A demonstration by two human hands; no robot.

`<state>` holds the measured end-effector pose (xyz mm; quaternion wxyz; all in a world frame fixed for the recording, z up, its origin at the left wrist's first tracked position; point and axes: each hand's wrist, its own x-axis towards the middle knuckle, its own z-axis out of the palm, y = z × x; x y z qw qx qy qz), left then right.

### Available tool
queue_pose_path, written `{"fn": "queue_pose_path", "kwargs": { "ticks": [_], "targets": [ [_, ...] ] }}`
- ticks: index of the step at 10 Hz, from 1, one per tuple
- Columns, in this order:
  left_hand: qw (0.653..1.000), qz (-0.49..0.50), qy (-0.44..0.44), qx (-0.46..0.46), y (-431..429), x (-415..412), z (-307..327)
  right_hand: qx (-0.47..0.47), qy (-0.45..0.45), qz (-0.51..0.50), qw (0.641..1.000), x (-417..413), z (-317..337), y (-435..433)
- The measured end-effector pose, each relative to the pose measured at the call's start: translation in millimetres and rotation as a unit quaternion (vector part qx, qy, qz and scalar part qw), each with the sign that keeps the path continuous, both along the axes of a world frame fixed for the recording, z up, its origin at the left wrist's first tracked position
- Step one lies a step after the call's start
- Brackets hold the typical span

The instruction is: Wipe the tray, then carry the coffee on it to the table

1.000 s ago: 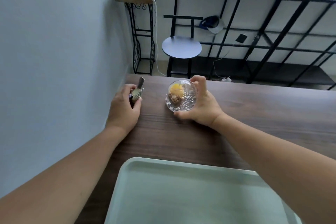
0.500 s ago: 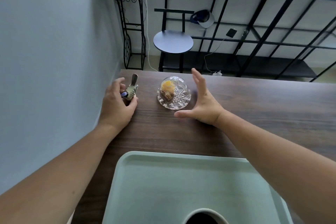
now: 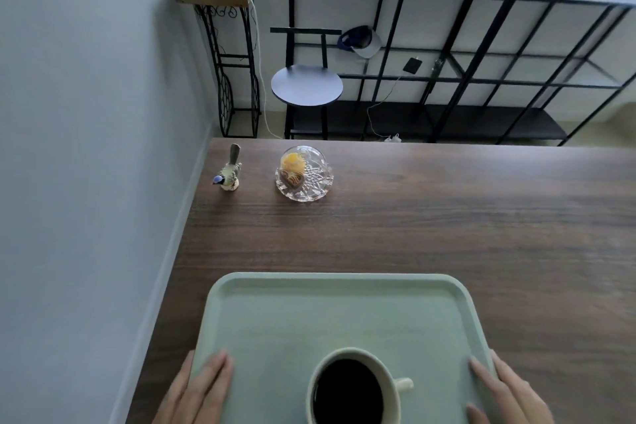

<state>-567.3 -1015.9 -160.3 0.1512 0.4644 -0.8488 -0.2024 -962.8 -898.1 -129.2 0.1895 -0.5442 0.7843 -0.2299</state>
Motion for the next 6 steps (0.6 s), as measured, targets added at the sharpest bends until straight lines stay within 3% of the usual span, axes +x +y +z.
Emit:
{"fn": "queue_pose_path", "kwargs": {
  "ticks": [1, 2, 4, 5, 6],
  "targets": [
    [0.997, -0.011, 0.013, -0.07, -9.2, -10.6, 12.3, -0.077, 0.017, -0.065, 0.995, 23.9, 5.4, 2.5],
    [0.993, 0.007, 0.02, -0.113, -20.9, -19.6, 12.7, -0.087, 0.055, -0.088, 0.991, 10.5, 0.2, -9.7],
    [0.996, 0.021, -0.015, -0.089, -27.0, -32.2, 14.7, -0.061, 0.096, -0.076, 0.991, 1.8, 2.4, -27.6],
    [0.988, 0.024, -0.075, -0.13, -27.6, -38.0, 18.3, -0.071, 0.104, -0.072, 0.989, 1.3, 0.9, -25.3],
    [0.977, -0.046, -0.118, -0.173, -28.6, -49.4, 28.1, -0.178, 0.032, -0.123, 0.976, 7.4, 29.6, -31.5]
  ]
}}
